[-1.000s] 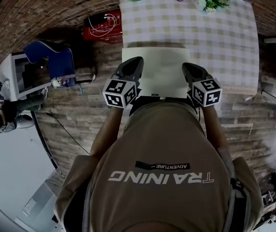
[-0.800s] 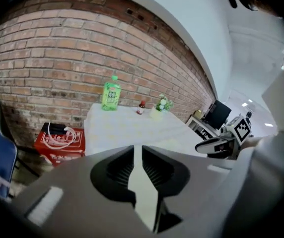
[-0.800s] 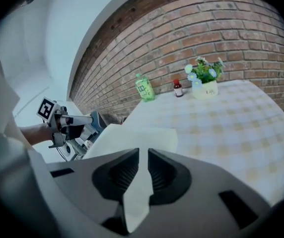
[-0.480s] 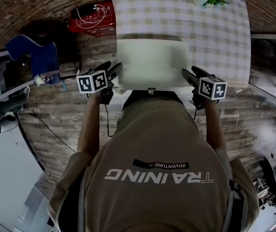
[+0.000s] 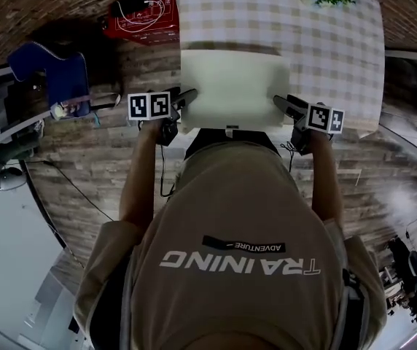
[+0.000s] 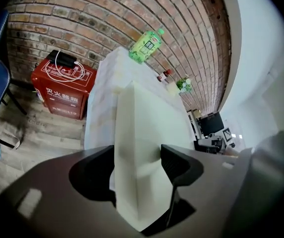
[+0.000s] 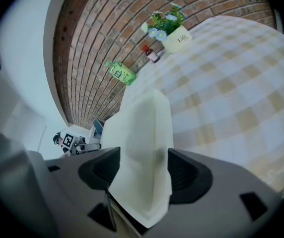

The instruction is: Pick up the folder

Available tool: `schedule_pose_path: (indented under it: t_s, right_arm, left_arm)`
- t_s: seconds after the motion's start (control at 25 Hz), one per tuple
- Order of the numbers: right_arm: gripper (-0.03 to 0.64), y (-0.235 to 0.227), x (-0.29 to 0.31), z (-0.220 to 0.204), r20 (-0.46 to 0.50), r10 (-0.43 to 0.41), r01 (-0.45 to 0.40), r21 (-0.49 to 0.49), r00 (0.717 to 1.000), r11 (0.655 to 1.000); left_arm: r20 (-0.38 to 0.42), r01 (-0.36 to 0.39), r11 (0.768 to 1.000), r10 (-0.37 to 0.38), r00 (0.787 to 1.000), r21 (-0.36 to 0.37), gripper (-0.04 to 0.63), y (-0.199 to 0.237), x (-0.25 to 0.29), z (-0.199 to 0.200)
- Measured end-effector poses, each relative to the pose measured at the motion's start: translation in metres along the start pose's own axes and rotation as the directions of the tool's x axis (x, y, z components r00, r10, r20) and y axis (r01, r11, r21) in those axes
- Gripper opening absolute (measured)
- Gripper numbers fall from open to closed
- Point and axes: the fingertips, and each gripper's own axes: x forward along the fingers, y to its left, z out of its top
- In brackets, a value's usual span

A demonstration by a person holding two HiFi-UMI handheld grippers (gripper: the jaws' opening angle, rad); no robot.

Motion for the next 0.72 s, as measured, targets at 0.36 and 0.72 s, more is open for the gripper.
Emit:
schedule_pose_path:
  t_s: [0.36, 0.72]
  right_arm:
    - [0.299, -0.016, 0.029, -0.01, -0.149, 0.037, -0.045, -0.052, 0.988, 0.998]
    - [0.298, -0.014, 0.03, -0.012, -0.161, 0.014, -0.025, -0.071, 0.987, 0.997]
  left_arm:
    - [-0.082, 0.155, 0.986, -0.161, 0.984, -0.065, 0.281, 0.002, 0.014, 0.001]
    - [-0.116, 0.155, 0.987, -0.158, 0.981, -0.029, 0.304, 0.003, 0.018, -0.001]
